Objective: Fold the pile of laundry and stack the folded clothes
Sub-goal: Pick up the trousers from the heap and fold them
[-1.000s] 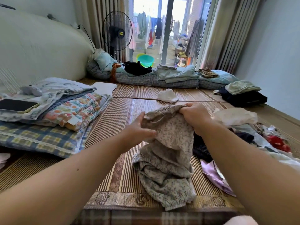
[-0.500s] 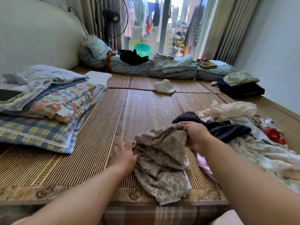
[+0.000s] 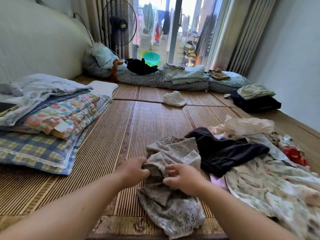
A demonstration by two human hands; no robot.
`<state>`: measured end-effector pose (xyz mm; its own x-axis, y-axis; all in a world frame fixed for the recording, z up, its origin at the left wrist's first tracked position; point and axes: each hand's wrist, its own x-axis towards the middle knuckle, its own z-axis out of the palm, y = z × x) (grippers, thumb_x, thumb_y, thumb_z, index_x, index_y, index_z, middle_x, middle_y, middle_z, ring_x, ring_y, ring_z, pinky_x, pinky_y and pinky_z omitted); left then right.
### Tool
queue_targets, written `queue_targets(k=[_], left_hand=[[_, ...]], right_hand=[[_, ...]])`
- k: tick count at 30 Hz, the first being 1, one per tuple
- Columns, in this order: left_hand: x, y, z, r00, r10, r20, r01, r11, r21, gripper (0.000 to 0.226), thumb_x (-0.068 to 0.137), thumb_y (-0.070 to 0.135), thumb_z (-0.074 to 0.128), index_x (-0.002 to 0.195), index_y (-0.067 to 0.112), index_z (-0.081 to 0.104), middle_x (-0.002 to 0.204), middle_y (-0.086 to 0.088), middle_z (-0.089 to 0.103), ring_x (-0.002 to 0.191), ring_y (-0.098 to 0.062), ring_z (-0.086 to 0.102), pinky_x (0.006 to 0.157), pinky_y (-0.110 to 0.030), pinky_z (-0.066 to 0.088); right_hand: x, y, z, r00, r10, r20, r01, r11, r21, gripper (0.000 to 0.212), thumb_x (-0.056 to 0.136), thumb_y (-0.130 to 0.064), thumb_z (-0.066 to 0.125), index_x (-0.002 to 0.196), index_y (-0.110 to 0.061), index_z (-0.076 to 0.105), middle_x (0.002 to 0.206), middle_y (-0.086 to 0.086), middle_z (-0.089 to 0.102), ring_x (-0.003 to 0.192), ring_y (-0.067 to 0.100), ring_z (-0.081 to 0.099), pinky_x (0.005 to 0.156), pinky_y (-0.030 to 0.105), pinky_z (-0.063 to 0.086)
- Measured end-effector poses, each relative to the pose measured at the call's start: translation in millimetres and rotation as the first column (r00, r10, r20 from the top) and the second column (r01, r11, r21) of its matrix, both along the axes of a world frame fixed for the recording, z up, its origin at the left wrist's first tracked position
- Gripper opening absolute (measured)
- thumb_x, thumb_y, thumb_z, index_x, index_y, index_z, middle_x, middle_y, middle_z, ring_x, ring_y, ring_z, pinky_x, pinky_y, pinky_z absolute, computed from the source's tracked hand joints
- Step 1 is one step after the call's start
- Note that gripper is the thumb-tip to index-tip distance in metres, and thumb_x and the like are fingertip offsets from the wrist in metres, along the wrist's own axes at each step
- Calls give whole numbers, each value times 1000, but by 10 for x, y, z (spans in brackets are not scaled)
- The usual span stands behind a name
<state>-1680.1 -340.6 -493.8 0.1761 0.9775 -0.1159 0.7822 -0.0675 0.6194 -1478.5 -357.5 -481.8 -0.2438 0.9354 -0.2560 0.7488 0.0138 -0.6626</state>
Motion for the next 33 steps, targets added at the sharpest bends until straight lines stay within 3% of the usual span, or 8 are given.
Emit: queue_targets(k=[2,6,12,15,19,23,30,33], left_hand=[[32,-32,250,996,-89,28,87,995,38,1,78,29,59,80,28,59,79,2,63,73,-17,61,65,-39,54],[49,-84,693,978,-197,-65,203,974,106,9,86,32,63,79,32,57,79,5,61,69,-11,59,56,-25,44],[-290,-11,1534,975,-88,-206,141,956,258,14,93,36,56,103,30,66,88,10,58,86,-12,56,63,-24,42],[-412,51,1903,976,-33,-217,100,946,307,18,94,23,51,95,28,68,90,6,63,89,-16,58,72,-30,45],[-435,106,2439,989,23,-143,40,907,419,16,90,5,50,84,13,64,75,0,58,74,-18,52,56,-21,36],[-449,65,2966,995,95,-8,-77,848,525,15,85,9,56,79,14,69,73,-2,64,68,-17,54,57,-24,37],[-387,-105,3475,983,-28,183,-42,929,367,12,91,10,56,88,17,65,76,-7,60,67,-18,53,55,-25,42],[-353,-205,3615,874,-157,459,62,975,215,14,100,16,46,99,15,61,83,-5,65,75,-16,63,61,-29,52]], right_hand=[[-154,-38,-59,998,-35,57,24,982,186,37,79,-47,68,114,-36,60,101,-14,65,96,10,62,77,28,50],[-227,68,136,956,-168,242,34,880,475,13,86,-29,52,94,-26,61,96,0,68,95,25,62,68,32,41],[258,322,789,898,-299,322,96,848,521,16,83,-24,53,83,-18,68,88,3,67,83,25,60,65,31,43],[358,288,1439,932,-295,211,149,842,519,18,82,-32,64,73,-17,69,78,2,66,76,20,57,60,31,39],[351,279,2258,955,-224,-196,296,780,552,11,75,-20,73,65,-15,71,60,0,61,63,17,53,59,28,39],[373,255,2819,863,-123,-490,355,839,413,10,79,-8,69,87,-12,74,78,5,63,73,19,54,64,29,45],[426,79,3277,801,161,-576,167,865,474,25,88,3,50,75,-9,68,65,8,64,59,22,60,55,28,51],[503,-13,3425,811,273,-518,36,860,509,26,92,-33,56,87,-11,70,76,9,71,68,23,68,58,30,55]])
